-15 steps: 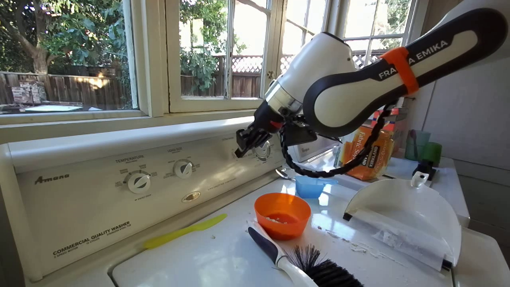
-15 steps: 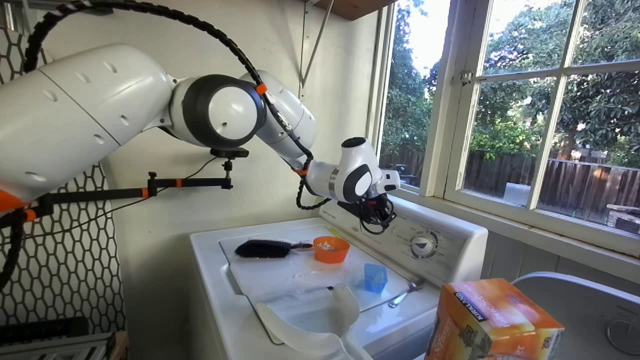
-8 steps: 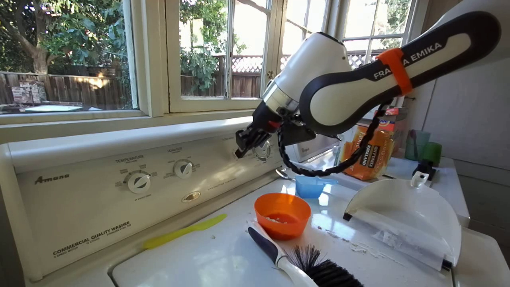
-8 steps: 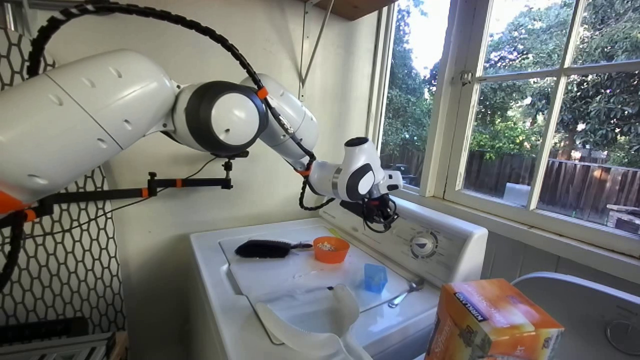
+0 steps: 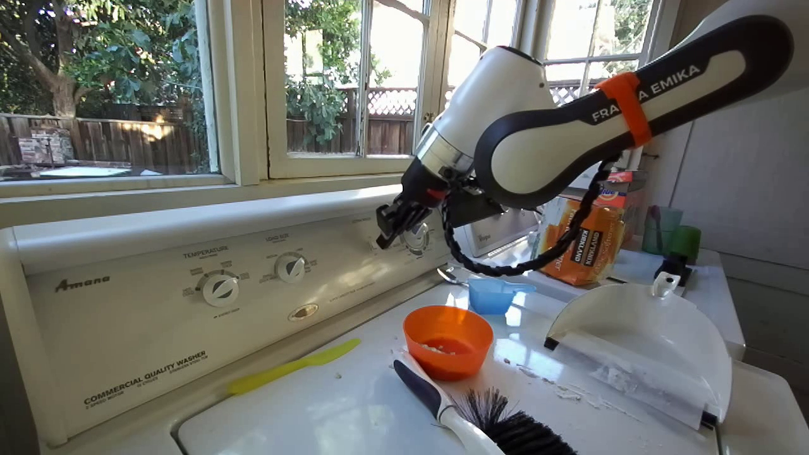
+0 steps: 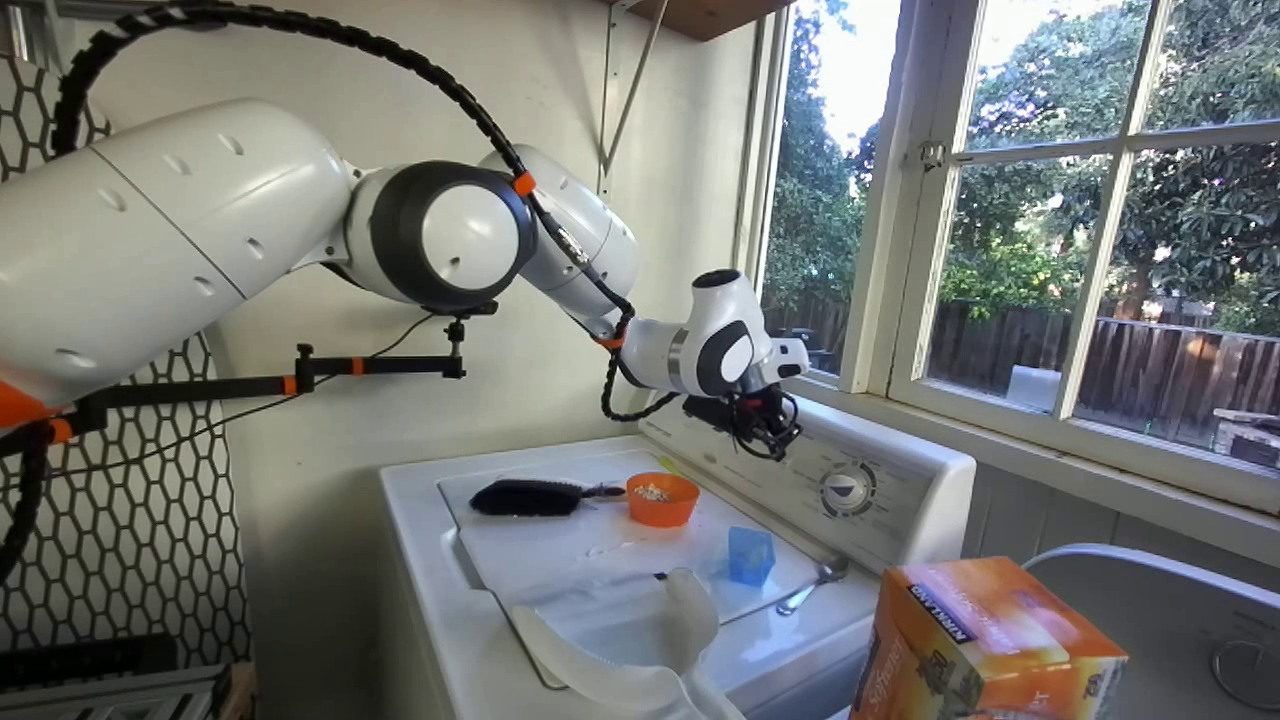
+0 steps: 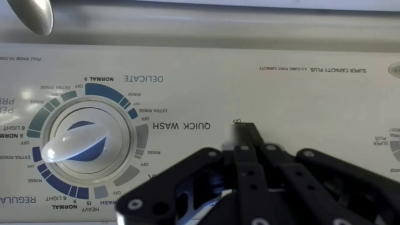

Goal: Press the button on the washer

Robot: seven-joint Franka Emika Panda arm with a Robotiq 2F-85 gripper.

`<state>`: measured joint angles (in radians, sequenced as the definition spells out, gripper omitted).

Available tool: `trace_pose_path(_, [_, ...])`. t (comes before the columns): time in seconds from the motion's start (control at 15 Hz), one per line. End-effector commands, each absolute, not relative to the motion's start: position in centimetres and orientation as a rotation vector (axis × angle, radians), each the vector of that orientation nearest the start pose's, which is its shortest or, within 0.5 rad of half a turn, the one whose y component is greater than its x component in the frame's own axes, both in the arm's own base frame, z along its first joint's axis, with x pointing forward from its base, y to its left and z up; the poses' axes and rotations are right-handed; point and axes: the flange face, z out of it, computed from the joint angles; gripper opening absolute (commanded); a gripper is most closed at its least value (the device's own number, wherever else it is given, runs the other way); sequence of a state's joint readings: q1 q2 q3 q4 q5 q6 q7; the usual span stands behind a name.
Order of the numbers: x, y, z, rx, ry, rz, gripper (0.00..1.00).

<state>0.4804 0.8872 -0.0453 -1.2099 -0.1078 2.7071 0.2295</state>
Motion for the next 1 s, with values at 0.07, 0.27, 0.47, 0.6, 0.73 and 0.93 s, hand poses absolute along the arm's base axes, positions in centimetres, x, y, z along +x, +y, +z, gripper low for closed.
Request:
trace_pose_path(0.07, [72.6,35.6,30.1,-2.890,-0.492,-0.896,0.00])
trace_pose_path(0.27, [72.7,35.6,29.7,-2.888,-0.497,-0.908,0.00])
trace_pose_path(0.47, [72.9,35.7,29.3,-2.887,-0.502,-0.921,0.00])
trace_pose_path(0.6, [73.1,35.7,29.2,-2.886,-0.502,-0.927,0.00])
trace_pose_path(0.73, [73.2,35.8,29.2,-2.885,-0.502,-0.936,0.00])
trace_pose_path(0.93, [73.4,35.9,29.4,-2.882,-0.507,-0.948,0.00])
